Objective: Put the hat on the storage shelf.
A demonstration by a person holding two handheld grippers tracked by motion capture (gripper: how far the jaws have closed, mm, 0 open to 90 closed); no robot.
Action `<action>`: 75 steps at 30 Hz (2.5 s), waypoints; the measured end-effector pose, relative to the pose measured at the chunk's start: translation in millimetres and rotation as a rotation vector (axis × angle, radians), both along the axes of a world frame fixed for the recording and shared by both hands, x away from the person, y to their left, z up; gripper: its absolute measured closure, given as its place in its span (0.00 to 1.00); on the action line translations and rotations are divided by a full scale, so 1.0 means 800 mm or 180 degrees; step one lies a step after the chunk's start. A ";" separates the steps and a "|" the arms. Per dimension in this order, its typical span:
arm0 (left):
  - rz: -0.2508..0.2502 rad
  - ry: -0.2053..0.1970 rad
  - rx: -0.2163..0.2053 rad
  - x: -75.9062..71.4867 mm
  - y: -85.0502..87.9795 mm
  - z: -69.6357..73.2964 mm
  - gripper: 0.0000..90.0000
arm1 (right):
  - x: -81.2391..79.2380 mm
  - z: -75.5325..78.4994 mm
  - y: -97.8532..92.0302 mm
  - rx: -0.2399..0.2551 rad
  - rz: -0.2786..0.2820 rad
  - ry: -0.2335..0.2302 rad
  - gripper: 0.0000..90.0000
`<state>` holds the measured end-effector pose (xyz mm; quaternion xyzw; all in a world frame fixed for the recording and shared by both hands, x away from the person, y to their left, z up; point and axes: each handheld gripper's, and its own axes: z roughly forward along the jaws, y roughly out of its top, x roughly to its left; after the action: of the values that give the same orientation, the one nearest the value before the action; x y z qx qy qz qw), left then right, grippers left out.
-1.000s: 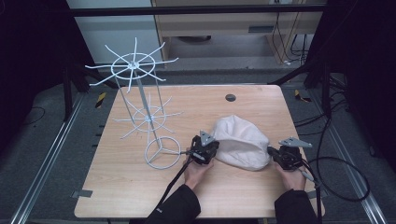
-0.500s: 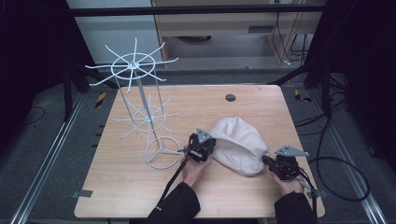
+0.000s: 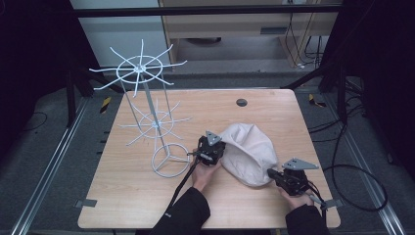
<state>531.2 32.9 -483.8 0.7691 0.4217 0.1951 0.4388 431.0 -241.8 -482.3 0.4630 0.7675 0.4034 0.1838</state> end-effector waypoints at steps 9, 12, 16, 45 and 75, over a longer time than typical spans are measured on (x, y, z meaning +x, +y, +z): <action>-0.0103 -0.0041 0.0115 -0.015 0.011 0.012 0.99 | -0.004 0.012 -0.008 0.0093 -0.0076 -0.0161 1.00; -0.0190 -0.0115 0.0173 -0.029 0.022 0.024 0.99 | -0.002 0.020 -0.016 0.0143 -0.0159 -0.0283 1.00; -0.0287 -0.0149 0.0213 -0.049 0.041 0.042 0.99 | 0.013 0.026 -0.026 0.0176 -0.0267 -0.0399 1.00; 0.0124 -0.0139 0.0186 -0.169 0.273 0.051 0.99 | 0.022 0.012 0.002 -0.0091 0.0004 -0.0139 1.00; 0.0976 -0.0042 0.0208 -0.132 0.377 0.029 0.78 | -0.015 0.056 0.023 -0.0138 -0.0079 -0.0220 0.84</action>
<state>425.6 334.5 -460.7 0.7083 0.5247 0.2786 0.3813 419.1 -223.4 -437.2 0.4542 0.7635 0.4001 0.2252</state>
